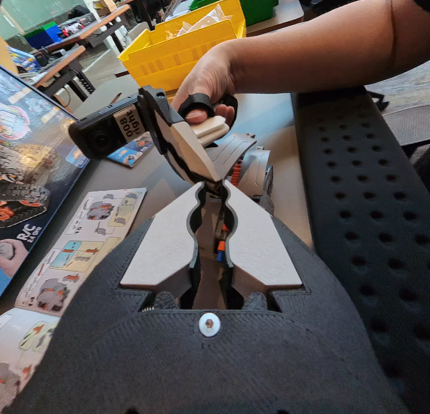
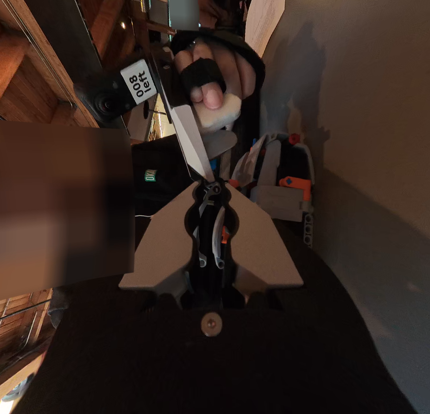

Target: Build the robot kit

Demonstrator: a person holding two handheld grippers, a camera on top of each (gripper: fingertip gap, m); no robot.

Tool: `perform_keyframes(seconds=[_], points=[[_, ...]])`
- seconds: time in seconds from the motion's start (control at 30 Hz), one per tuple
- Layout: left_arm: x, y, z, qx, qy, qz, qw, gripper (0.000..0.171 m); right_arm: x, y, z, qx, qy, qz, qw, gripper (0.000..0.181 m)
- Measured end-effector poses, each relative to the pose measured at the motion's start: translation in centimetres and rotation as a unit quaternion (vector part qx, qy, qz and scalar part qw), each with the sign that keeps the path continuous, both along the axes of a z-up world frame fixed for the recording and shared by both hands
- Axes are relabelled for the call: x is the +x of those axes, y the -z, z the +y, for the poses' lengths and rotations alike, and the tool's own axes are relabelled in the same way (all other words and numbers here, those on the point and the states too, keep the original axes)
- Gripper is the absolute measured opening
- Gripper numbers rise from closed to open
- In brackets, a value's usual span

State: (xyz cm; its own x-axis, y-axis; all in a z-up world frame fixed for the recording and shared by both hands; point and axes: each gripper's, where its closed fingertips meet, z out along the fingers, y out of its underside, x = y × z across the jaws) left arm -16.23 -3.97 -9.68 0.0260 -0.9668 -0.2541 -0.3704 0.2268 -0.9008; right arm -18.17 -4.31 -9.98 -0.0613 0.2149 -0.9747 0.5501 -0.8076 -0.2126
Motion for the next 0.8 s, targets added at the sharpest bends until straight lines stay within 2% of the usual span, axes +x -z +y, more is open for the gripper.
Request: perform_keyframes(seconds=[0.1,0.33,0.4,0.5,0.57,0.63,0.73,0.77,0.8], points=[[0.0,0.1,-0.5,-0.04,0.021,0.0,0.999,0.009,0.0,0.0,-0.5,-0.013,-0.025,0.001,1.0,0.017],[-0.6,-0.7,0.1,-0.053,0.004,-0.023,0.998,0.008,0.3,-1.6,-0.1,-0.027,-0.036,0.065,0.997,0.028],[-0.9,-1.3,0.5,-0.063,-0.01,-0.043,0.997,0.008,0.4,-1.5,0.3,-0.004,-0.026,0.07,0.997,0.03],[-1.5,-2.7,1.0,-0.095,-0.02,-0.091,0.991,0.008,0.9,-3.4,0.7,0.09,-0.002,0.139,0.986,0.037],[-2.2,-4.0,1.2,-0.124,-0.024,-0.131,0.983,0.008,1.2,-5.4,1.4,0.191,0.043,0.198,0.96,0.048],[-2.9,-5.2,2.0,-0.151,-0.038,-0.174,0.972,0.008,1.5,-7.3,2.1,0.303,0.094,0.243,0.917,0.049],[-4.1,-6.5,3.5,-0.198,-0.061,-0.233,0.95,0.008,1.2,-7.9,3.9,0.497,0.19,0.231,0.815,0.047],[-4.4,-6.7,3.8,-0.211,-0.063,-0.246,0.944,0.008,1.1,-8.5,4.2,0.535,0.217,0.228,0.784,0.047],[-4.6,-6.8,4.0,-0.222,-0.065,-0.258,0.938,0.008,0.9,-9.0,4.5,0.557,0.237,0.222,0.764,0.046]])
